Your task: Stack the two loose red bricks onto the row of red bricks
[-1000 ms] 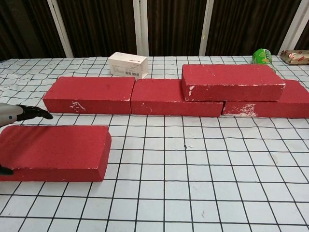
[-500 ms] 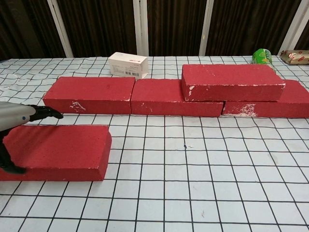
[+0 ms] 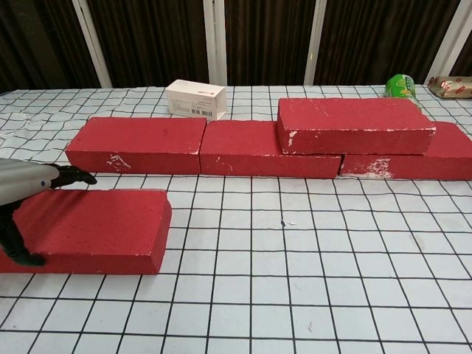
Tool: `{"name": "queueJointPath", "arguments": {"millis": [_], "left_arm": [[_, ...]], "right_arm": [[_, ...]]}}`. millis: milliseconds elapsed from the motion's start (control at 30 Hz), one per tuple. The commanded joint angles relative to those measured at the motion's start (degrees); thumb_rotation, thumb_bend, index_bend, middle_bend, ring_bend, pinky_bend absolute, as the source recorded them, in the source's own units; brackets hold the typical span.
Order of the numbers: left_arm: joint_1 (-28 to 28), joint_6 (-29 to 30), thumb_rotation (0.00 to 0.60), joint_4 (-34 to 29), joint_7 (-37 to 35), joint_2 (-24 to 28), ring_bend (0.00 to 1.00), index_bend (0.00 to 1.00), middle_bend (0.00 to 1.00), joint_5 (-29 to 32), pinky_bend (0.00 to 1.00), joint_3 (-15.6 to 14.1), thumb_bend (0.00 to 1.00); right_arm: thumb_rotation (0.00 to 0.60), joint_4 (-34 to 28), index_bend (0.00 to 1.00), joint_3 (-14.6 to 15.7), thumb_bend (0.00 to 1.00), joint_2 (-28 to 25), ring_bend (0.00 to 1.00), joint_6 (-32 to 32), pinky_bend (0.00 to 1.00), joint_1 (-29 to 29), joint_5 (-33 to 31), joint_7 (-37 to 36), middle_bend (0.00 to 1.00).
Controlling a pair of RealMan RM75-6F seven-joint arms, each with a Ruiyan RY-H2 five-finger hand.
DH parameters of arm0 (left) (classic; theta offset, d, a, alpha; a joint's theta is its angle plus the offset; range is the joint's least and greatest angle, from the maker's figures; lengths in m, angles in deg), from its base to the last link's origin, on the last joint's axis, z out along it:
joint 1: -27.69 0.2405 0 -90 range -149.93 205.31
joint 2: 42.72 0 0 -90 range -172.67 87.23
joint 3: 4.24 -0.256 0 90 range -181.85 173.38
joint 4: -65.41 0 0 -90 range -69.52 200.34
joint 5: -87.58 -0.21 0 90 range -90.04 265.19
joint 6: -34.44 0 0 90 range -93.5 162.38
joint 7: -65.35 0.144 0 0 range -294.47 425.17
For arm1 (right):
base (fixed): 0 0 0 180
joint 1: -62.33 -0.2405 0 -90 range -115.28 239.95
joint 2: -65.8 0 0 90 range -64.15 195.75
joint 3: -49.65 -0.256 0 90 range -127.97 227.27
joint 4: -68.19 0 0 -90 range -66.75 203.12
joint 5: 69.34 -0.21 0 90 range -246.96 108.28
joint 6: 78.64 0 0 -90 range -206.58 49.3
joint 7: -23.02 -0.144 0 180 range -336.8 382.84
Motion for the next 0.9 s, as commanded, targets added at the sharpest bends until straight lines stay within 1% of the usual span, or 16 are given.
{"name": "queueJointPath", "arguments": {"millis": [33, 267, 500, 633, 767, 800, 900], "left_arm": [[-0.5, 0.5, 0.6, -0.1, 0.8, -0.2, 0.0, 0.0, 0.04, 1.4, 0.13, 0.2, 0.0], [-1.3, 0.7, 0.6, -0.1, 0.7, -0.5, 0.02, 0.04, 0.11, 2.5, 0.14, 0.4, 0.0], [-1.8, 0.5, 0.6, 0.5, -0.5, -0.6, 0.06, 0.14, 0.23, 2.2, 0.15, 0.4, 0.0], [-2.0, 0.6, 0.6, 0.3, -0.7, -0.3, 0.08, 0.18, 0.26, 2.4, 0.16, 0.4, 0.0], [-2.6, 0.8, 0.6, -1.7, -1.3, 1.9, 0.1, 0.22, 0.3, 1.4, 0.17, 1.2, 0.0], [-3.3, 1.2, 0.6, -3.1, -0.3, 3.6, 0.1, 0.22, 0.3, 1.6, 0.17, 1.8, 0.0], [-4.6, 0.8, 0.6, -5.5, 1.0, 5.7, 0.1, 0.21, 0.28, 3.9, 0.17, 3.0, 0.0]], "right_arm": [[0.6, 0.0, 0.0, -0.1, 0.15, 0.0, 0.0, -0.1, 0.0, 0.1, 0.0, 0.1, 0.0], [0.6, -0.2, 0.0, -0.4, 0.15, -0.1, 0.0, -0.7, 0.0, 0.3, -0.2, 0.2, 0.0], [0.6, -0.4, 0.0, -0.8, 0.15, -0.3, 0.0, -0.8, 0.0, 0.6, -0.3, 0.1, 0.0], [0.6, -0.3, 0.0, -0.9, 0.15, -0.4, 0.0, -1.0, 0.0, 0.7, -0.4, 0.1, 0.0], [0.6, -0.4, 0.0, -1.0, 0.15, -0.6, 0.0, -1.2, 0.0, 0.7, -0.6, 0.2, 0.0], [0.6, -0.4, 0.0, -1.1, 0.15, -0.5, 0.0, -1.3, 0.0, 0.7, -0.8, 0.2, 0.0], [0.6, -0.3, 0.0, -1.3, 0.15, -0.4, 0.0, -1.5, 0.0, 0.6, -0.9, 0.2, 0.0]]}}
